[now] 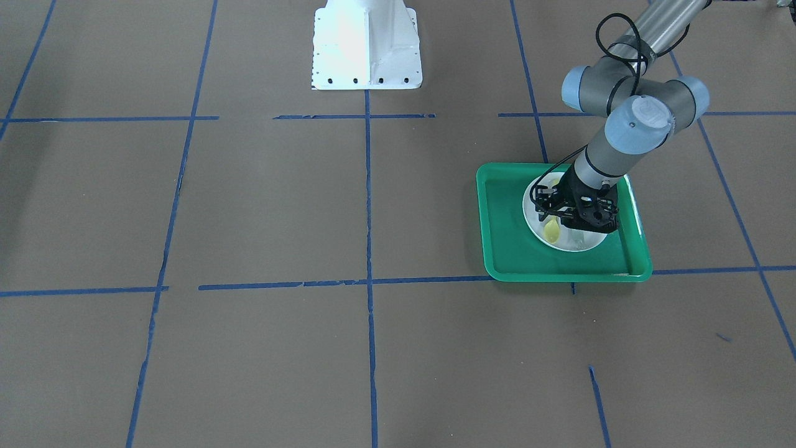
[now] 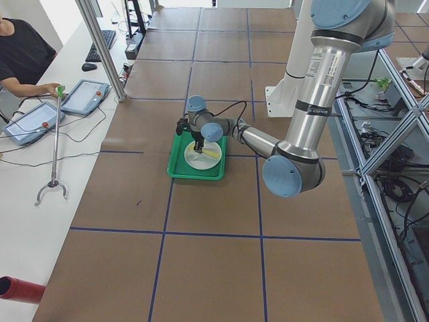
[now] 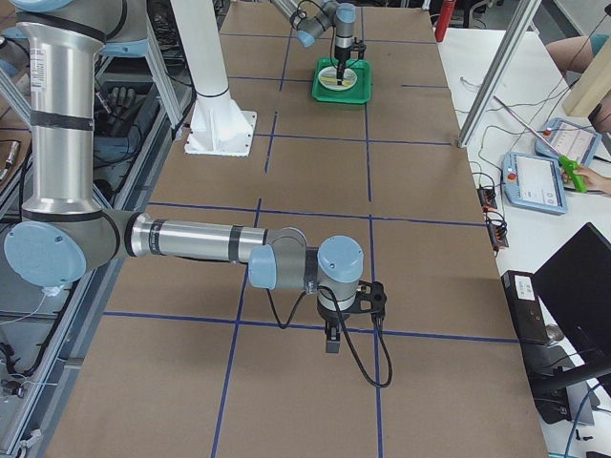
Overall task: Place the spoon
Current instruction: 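Close the left gripper on the yellow spoon's handle and lift it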
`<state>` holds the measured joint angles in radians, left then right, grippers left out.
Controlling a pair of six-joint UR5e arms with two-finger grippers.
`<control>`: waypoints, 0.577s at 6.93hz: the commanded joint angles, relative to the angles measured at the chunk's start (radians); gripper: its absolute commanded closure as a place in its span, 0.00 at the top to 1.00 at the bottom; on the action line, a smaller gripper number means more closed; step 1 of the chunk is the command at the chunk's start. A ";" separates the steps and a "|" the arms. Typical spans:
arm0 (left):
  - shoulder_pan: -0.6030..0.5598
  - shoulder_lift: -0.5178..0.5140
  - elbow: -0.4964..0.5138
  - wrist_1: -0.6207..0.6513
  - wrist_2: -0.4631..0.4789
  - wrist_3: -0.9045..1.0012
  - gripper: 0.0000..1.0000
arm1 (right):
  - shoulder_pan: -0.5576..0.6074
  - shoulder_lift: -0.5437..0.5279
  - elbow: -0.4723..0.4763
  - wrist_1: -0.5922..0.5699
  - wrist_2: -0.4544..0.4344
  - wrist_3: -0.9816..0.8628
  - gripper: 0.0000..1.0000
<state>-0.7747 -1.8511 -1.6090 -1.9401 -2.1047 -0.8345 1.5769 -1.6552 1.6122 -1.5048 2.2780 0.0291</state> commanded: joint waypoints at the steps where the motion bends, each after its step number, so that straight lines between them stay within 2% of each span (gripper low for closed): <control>1: 0.000 0.001 0.000 0.010 0.000 0.000 0.10 | 0.000 0.000 0.000 0.000 0.000 0.000 1.00; 2: 0.000 0.001 -0.002 0.012 0.002 0.000 0.00 | 0.000 0.000 0.000 0.000 0.000 0.000 1.00; 4: -0.003 0.001 -0.003 0.012 0.000 0.000 0.00 | 0.000 0.000 0.000 0.000 0.000 0.000 1.00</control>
<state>-0.7751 -1.8500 -1.6109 -1.9286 -2.1043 -0.8345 1.5769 -1.6552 1.6122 -1.5048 2.2780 0.0292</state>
